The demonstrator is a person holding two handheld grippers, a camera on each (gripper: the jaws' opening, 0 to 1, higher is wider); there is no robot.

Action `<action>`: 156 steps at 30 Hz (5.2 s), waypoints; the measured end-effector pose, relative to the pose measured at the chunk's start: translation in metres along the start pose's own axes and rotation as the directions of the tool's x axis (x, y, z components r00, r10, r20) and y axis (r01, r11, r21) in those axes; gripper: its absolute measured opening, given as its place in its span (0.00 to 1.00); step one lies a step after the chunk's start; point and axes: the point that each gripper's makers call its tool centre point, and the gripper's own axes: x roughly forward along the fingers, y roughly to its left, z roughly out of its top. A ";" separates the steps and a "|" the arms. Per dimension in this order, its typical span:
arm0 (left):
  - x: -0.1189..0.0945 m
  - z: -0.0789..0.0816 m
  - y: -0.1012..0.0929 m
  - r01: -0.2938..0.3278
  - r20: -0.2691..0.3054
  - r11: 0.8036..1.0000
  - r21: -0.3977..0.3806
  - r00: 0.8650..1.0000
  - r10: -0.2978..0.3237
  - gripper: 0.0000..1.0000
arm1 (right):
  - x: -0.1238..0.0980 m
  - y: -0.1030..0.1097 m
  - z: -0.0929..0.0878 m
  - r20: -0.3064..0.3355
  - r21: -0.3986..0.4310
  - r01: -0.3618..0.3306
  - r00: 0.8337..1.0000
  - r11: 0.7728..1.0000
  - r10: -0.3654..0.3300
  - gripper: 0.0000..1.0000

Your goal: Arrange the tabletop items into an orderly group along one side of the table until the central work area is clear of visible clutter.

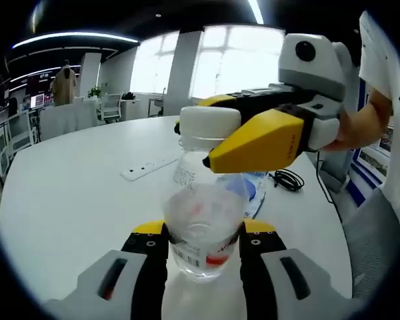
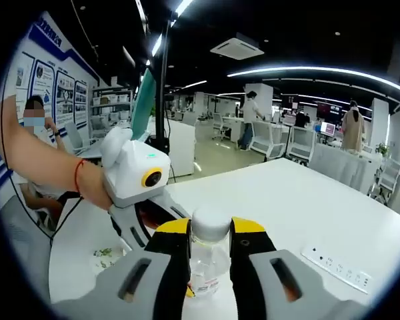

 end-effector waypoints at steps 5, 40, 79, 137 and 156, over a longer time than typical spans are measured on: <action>0.011 0.005 -0.002 0.019 -0.004 0.999 0.027 1.000 -0.019 0.41 | -0.006 -0.011 -0.004 -0.006 -0.002 0.031 1.000 1.000 -0.031 0.19; 0.011 -0.013 0.009 0.022 -0.054 0.999 0.049 0.998 -0.019 0.41 | 0.005 -0.003 -0.020 -0.049 -0.104 0.061 0.997 0.993 -0.067 0.20; 0.010 -0.011 0.007 0.014 -0.042 1.000 0.017 0.999 -0.013 0.45 | -0.001 -0.009 -0.025 -0.095 -0.083 0.097 0.990 0.992 -0.104 0.23; -0.061 -0.004 -0.010 -0.119 -0.034 0.986 -0.121 0.993 0.115 0.79 | -0.054 -0.021 -0.044 -0.158 0.077 0.087 0.985 0.993 -0.074 0.72; -0.116 -0.012 -0.035 -0.220 -0.017 0.955 -0.199 0.975 0.221 0.84 | -0.082 0.010 -0.063 -0.212 0.062 0.005 0.977 0.998 0.008 0.76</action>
